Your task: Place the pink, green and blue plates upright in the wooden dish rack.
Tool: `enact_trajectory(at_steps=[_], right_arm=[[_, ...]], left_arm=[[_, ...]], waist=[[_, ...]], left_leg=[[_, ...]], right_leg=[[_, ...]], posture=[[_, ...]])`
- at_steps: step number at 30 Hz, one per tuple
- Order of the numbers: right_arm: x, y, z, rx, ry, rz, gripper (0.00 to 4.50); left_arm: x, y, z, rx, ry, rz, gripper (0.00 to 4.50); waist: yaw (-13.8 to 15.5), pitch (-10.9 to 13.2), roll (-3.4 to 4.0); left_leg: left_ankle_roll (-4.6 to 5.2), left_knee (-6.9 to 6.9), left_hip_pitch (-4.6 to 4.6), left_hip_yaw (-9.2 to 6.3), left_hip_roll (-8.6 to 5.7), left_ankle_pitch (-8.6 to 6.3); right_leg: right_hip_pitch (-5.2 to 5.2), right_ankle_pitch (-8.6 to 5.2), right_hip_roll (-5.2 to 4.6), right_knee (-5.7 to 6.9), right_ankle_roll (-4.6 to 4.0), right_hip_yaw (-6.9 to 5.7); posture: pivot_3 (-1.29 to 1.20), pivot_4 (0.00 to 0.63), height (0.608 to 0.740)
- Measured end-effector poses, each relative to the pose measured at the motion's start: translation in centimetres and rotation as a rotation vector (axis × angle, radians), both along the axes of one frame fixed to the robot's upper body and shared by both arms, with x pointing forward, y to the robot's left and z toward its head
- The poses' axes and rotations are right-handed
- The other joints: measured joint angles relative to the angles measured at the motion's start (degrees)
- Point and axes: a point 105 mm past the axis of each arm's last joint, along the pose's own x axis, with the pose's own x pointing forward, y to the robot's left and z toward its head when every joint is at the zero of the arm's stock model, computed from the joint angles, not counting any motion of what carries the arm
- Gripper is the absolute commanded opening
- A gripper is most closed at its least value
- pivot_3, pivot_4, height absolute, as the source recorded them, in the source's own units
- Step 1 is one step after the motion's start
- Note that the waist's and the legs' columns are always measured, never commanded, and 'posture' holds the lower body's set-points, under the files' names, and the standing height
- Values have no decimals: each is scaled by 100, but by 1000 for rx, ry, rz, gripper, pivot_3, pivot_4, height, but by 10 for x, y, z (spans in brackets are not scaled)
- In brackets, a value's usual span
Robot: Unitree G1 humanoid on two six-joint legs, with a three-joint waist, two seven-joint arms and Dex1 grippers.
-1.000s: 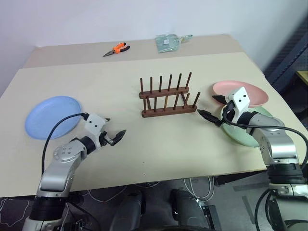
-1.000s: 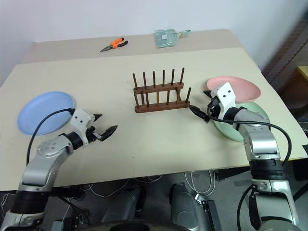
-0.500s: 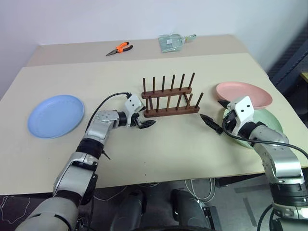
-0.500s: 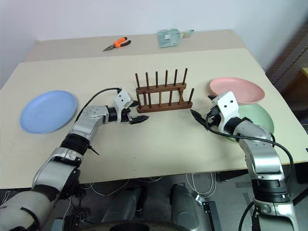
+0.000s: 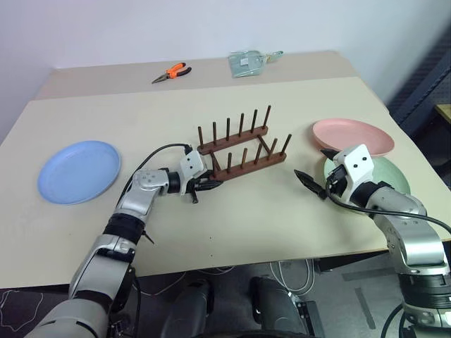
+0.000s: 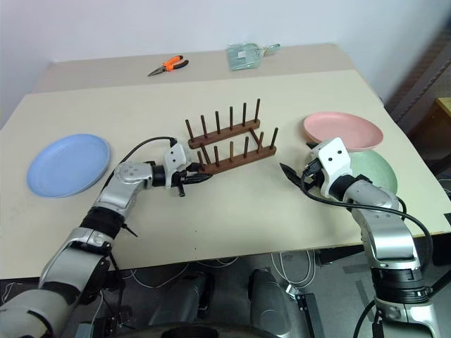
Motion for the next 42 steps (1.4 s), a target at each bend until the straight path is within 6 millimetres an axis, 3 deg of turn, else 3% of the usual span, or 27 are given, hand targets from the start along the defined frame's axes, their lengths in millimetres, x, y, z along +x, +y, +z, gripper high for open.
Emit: enact_trajectory(at_steps=[4, 7, 9, 11, 14, 17, 19, 24, 30, 36, 42], right_arm=[[-5, -12, -8, -61, 45, 6, 4500], [-8, -24, -15, -83, 94, -2, 4500], [-10, -30, -16, -99, 107, -2, 4500], [-14, -32, -18, -112, 132, 20, 3961], [-25, -22, -28, -87, 191, 96, 2658], [-39, -1, -36, -95, 237, 203, 1063], [-46, 11, -44, -107, 266, 256, 52], [-41, 28, -62, -157, 284, 269, 52], [-13, 34, -62, -238, 190, 185, 52], [15, 50, -65, -236, 112, 118, 52], [47, 53, -62, -240, 52, 10, 52]], left_arm=[[-33, 9, -4, 34, 65, -96, 2738], [-38, 17, -3, 32, 91, -58, 4219], [-36, 27, -3, 45, 78, 3, 4219], [-35, 38, -2, 61, 76, 58, 4286], [-43, 53, -3, 60, 101, 128, 3381], [-60, 65, -1, 30, 180, 173, 1896], [-75, 58, -3, 9, 240, 154, 859], [-94, 12, -10, -64, 314, 70, 859], [-72, -19, -14, -64, 176, 124, 859], [-24, -13, -13, -132, 60, 409, 859], [-4, 0, -13, -140, 10, 549, 859]], waist=[[-7, 0, 1], [8, 2, 0], [6, 2, 0], [-15, 2, 0], [-37, 1, 2], [-41, 2, 2], [-8, 1, 4], [91, 3, -1], [136, -6, -2], [72, -25, -18], [1, -47, -13]], left_leg=[[0, -3, 2, 0, 2, 0], [0, 4, 2, 0, 2, 0], [0, 3, 2, 0, 2, 0], [0, -2, 6, 0, 7, 0], [0, -8, 13, 1, 12, -1], [0, -7, 13, 1, 15, -1], [-1, -4, 12, 1, 10, -2], [-1, 2, 7, 1, 4, -2], [-1, 3, 20, 4, 3, -2], [-2, 0, 48, 1, 8, -1], [-3, -2, 52, -2, 6, 0]], right_leg=[[1, -1, 0, 0, -2, 2], [5, -1, 0, -2, -2, 1], [5, -2, 0, -2, -1, 1], [5, -2, 4, -2, -1, 2], [5, -3, 5, 0, -2, 5], [6, -4, 3, -1, -4, 6], [10, -15, 0, -3, -18, 5], [16, -17, -5, -13, -18, 2], [29, -16, -3, -12, -19, 4], [52, -16, 7, -9, -18, 3], [54, -3, 8, -4, -1, 0]], posture=[[0, 150, 739], [0, 150, 739], [0, 150, 739], [0, 150, 739], [0, 150, 739], [0, 150, 739], [0, 150, 739], [0, 150, 739], [0, 150, 739], [0, 150, 739], [0, 150, 739]])
